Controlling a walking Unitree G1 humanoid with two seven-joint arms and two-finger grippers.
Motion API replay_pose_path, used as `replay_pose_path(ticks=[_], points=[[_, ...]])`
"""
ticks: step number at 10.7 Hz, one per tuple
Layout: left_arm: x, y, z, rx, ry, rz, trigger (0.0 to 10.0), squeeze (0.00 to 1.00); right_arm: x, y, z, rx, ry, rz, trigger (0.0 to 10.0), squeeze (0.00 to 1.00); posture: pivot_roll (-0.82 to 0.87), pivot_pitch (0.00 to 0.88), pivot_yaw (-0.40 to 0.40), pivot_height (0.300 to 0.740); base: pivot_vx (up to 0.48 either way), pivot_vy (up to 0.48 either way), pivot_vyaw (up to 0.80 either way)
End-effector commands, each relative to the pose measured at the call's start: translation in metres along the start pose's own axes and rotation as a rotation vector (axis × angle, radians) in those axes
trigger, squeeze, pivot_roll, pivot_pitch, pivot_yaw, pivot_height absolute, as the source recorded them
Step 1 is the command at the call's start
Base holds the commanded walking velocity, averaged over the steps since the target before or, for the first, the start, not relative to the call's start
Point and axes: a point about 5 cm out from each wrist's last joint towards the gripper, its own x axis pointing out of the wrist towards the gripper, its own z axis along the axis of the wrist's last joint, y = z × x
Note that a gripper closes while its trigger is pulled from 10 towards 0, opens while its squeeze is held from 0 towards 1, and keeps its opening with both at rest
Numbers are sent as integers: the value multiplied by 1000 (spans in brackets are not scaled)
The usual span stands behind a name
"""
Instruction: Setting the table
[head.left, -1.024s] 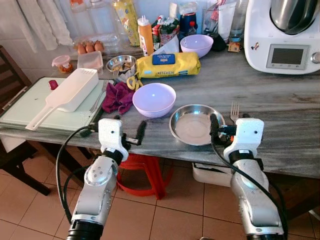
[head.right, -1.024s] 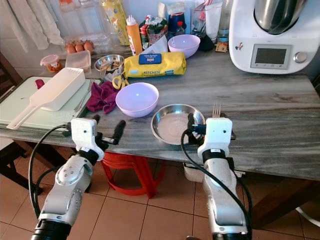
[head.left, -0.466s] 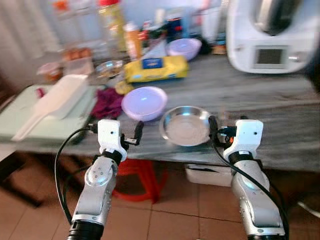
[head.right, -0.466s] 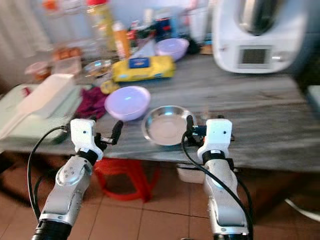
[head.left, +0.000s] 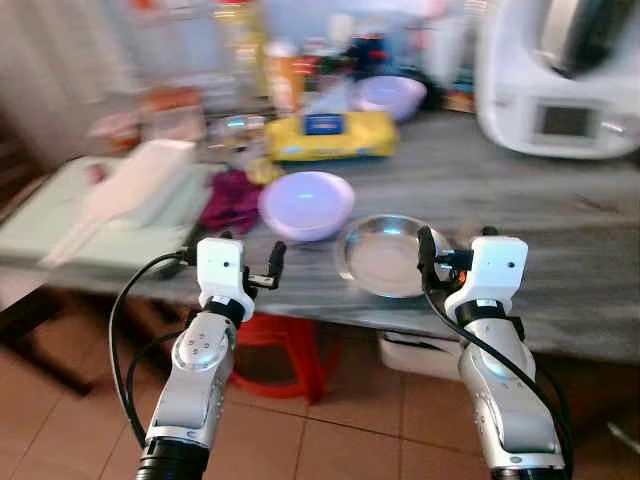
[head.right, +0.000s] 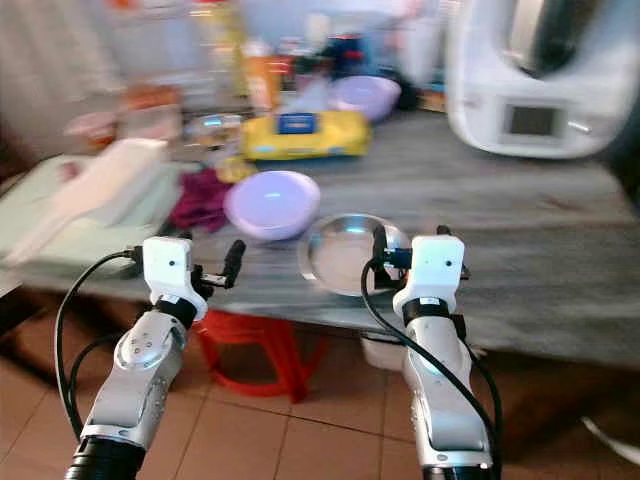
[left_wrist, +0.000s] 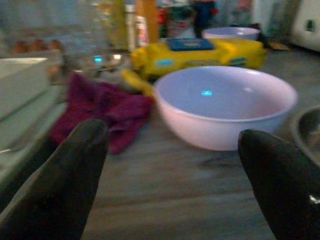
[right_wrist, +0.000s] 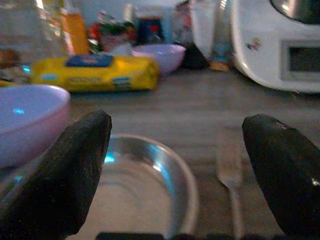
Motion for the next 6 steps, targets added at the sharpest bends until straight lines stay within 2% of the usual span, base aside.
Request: replay_pose_path(ticks=[1,6], points=[[-1,2,-3,15,20,8,10000,0,2,-2,1,26,-9,-18,10000,0,-190,41,108,740,-266,0,0],[-1,2,-5,20,31,14,10000,0,1,-2,-2,33,25,-29,10000,0,-190,48,111,740,-319,0,0]])
